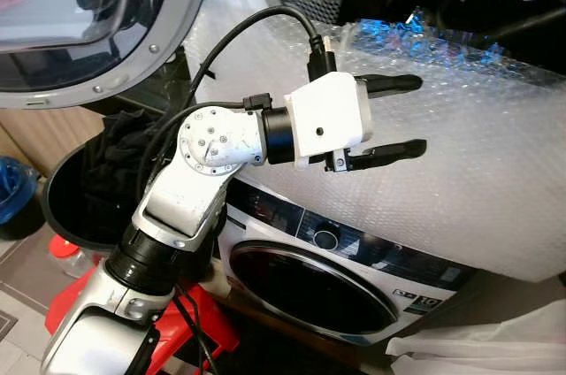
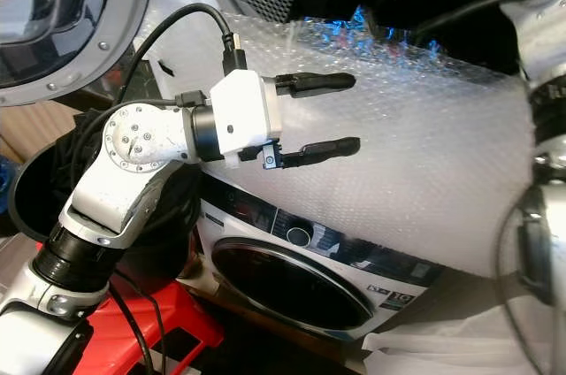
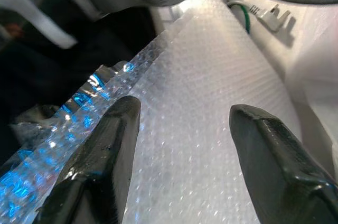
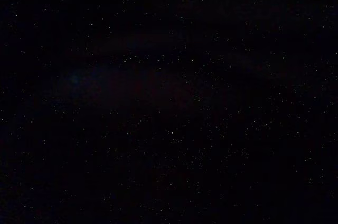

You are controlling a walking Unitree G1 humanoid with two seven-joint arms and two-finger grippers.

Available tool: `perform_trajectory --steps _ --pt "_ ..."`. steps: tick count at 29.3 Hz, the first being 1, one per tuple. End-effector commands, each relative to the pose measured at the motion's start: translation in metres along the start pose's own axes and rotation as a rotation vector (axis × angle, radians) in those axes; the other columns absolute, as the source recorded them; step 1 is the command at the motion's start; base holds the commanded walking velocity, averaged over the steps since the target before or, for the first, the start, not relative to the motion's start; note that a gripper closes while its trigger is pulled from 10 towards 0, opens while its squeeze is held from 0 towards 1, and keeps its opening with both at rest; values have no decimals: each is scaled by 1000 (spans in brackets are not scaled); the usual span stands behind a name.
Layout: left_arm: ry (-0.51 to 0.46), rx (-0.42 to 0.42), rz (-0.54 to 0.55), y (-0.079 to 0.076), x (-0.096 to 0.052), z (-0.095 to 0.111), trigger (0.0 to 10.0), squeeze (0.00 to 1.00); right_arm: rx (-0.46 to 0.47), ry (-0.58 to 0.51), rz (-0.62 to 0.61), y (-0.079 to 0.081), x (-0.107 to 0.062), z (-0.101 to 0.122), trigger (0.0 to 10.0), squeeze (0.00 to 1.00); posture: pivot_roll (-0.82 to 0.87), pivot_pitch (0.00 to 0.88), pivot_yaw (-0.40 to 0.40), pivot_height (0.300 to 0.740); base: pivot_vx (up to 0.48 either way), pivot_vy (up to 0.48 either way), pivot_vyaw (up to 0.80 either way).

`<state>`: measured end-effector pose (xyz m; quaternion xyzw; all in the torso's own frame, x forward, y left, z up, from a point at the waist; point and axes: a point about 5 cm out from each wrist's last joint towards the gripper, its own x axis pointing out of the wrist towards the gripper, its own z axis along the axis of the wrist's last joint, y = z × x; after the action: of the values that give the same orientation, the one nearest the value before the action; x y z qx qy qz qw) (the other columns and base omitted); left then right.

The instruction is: Clothes washing

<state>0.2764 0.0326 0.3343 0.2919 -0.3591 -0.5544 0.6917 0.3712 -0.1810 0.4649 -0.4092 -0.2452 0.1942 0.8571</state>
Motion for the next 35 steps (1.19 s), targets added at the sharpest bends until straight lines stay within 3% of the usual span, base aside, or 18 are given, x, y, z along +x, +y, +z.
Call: perform_trajectory --steps 1,2,5,8,10,13,15,16,19,21,22,23,25,27,29,32,33,35 --pt "-18 0 -19 -4 2 6 10000 0 223 -48 -60 -12 -1 5 10000 0 106 142 -92 740 0 0 0" --pt "-19 -3 -21 -3 2 6 10000 0 366 -35 -100 -11 4 2 10000 0 106 142 -92 740 0 0 0" --pt "-19 -15 -18 -2 2 4 10000 0 628 24 -92 -1 11 -9 10000 0 101 139 -90 740 0 0 0" --pt "-12 -17 -17 0 1 1 10000 0 761 63 12 12 13 -14 10000 0 103 137 -93 740 0 0 0" --pt "-5 -22 -12 1 -1 -2 10000 0 572 108 58 17 11 -17 10000 0 103 137 -95 740 0 0 0" --pt "1 -28 -7 0 -3 -5 10000 0 458 63 197 18 6 -6 10000 0 103 137 -99 740 0 0 0" --pt "2 -33 -5 -2 -3 -6 10000 0 487 33 206 11 4 3 10000 0 101 136 -100 740 0 0 0" --pt "2 -35 -4 -4 -3 -7 10000 0 624 -40 151 0 5 16 10000 0 101 136 -100 740 0 0 0" --pt "1 -35 -2 -5 -3 -7 10000 0 745 -28 69 -10 5 19 10000 0 101 136 -100 740 0 0 0" --pt "-5 -39 -1 -7 -1 -6 10000 0 942 -19 -168 -27 1 13 10000 0 97 134 -102 740 0 0 0" --pt "-6 -39 -2 -8 -1 -5 10000 0 970 -12 -215 -30 0 11 10000 0 97 134 -102 740 0 0 0" --pt "-8 -40 -5 -9 0 -5 10000 0 949 21 -321 -34 -2 5 10000 0 97 134 -99 740 0 0 0" --pt "-9 -41 -6 -9 0 -5 10000 0 915 75 -352 -30 -1 0 10000 0 96 134 -98 740 0 0 0" --pt "-9 -40 -5 -9 -1 -5 10000 0 792 172 -354 -20 2 -9 10000 0 99 133 -96 740 0 0 0" --pt "-9 -41 -4 -8 -1 -5 10000 0 724 217 -122 7 12 -10 10000 0 99 133 -96 740 0 0 0" --pt "-8 -40 -3 -8 -2 -6 10000 0 771 223 16 22 15 -7 10000 0 101 138 -95 740 0 0 0" --pt "-5 -40 0 -7 -2 -6 10000 0 897 164 -22 11 14 3 10000 0 99 137 -98 740 0 0 0" --pt "-4 -41 0 -7 -2 -6 10000 0 892 157 -123 0 12 4 10000 0 99 137 -98 740 0 0 0"
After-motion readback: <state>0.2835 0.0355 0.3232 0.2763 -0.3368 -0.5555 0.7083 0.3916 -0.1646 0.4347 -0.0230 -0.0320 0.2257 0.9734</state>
